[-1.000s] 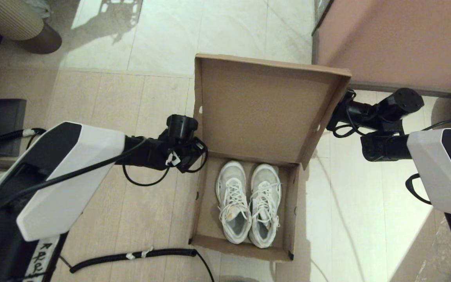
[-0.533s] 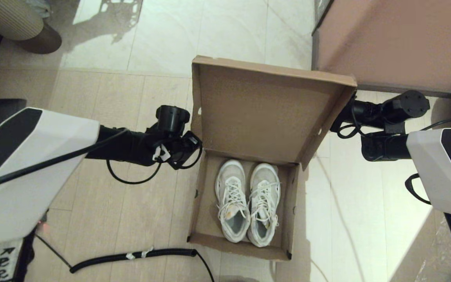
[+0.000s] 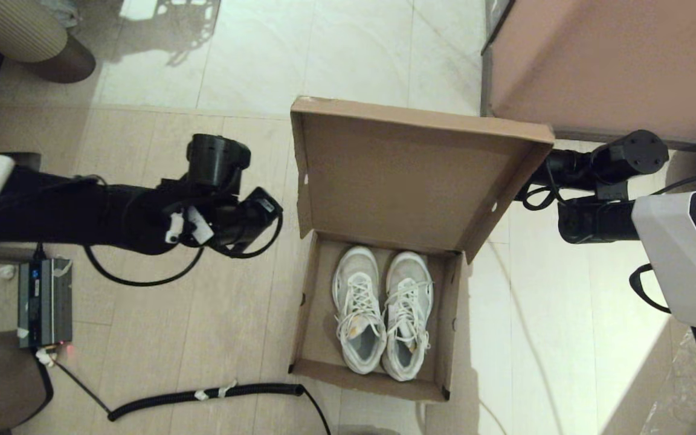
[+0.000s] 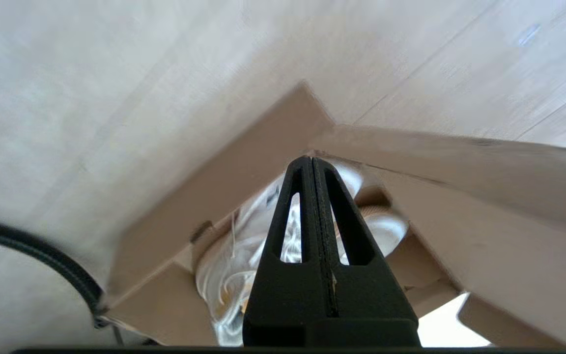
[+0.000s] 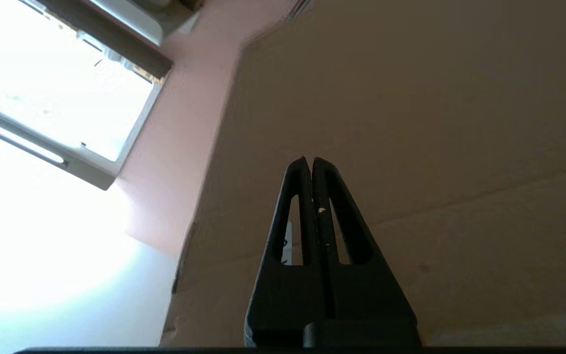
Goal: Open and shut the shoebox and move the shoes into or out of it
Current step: Close the shoe box
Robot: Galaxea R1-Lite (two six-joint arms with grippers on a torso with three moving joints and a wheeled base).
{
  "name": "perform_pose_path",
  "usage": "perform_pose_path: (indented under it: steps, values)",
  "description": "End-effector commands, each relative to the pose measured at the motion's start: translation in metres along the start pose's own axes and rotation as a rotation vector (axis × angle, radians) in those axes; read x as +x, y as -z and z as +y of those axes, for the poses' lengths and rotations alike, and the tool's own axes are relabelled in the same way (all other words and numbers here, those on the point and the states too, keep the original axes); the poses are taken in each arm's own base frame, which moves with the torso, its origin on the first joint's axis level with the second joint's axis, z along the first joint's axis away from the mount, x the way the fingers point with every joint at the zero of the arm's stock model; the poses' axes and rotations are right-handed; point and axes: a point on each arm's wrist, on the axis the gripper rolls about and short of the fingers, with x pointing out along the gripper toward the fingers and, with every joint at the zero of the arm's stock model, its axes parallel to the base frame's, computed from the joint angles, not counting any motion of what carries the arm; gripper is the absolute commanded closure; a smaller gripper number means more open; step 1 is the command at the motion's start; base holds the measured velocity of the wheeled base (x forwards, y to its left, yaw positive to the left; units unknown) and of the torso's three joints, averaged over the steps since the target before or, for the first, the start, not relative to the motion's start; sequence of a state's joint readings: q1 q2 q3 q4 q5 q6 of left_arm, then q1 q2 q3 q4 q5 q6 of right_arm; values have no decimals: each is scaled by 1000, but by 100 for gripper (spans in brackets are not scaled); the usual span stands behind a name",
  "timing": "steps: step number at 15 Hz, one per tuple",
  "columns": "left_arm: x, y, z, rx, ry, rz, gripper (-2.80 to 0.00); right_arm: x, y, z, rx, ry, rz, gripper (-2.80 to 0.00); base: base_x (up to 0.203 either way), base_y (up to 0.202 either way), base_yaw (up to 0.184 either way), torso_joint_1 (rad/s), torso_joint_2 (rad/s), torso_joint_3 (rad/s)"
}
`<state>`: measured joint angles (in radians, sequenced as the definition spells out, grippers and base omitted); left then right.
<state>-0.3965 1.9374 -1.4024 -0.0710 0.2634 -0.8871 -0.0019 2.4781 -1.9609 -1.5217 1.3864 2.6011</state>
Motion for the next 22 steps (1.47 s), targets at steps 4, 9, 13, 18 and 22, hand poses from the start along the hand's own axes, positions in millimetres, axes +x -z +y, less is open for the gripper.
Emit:
perform_pose_path:
  steps: [4, 9, 13, 18, 22]
  values:
    - [-15, -50, -18, -65, 96, -137, 0, 21, 15, 10, -4, 62, 83, 0, 0, 0, 0, 0, 0, 0]
    - [25, -79, -43, -112, 199, -232, 0, 29, 31, 18, 16, 123, 135, 0, 0, 0, 0, 0, 0, 0]
    - [60, -73, -40, -122, 284, -214, 0, 27, 48, 21, 79, 131, 130, 0, 0, 0, 0, 0, 0, 0]
    - [60, -90, -33, -313, 388, -197, 0, 27, 69, 24, 133, 137, 133, 0, 0, 0, 0, 0, 0, 0]
    - [66, -99, -28, -329, 512, -145, 0, 30, 89, 20, 200, 144, 143, 0, 0, 0, 0, 0, 0, 0]
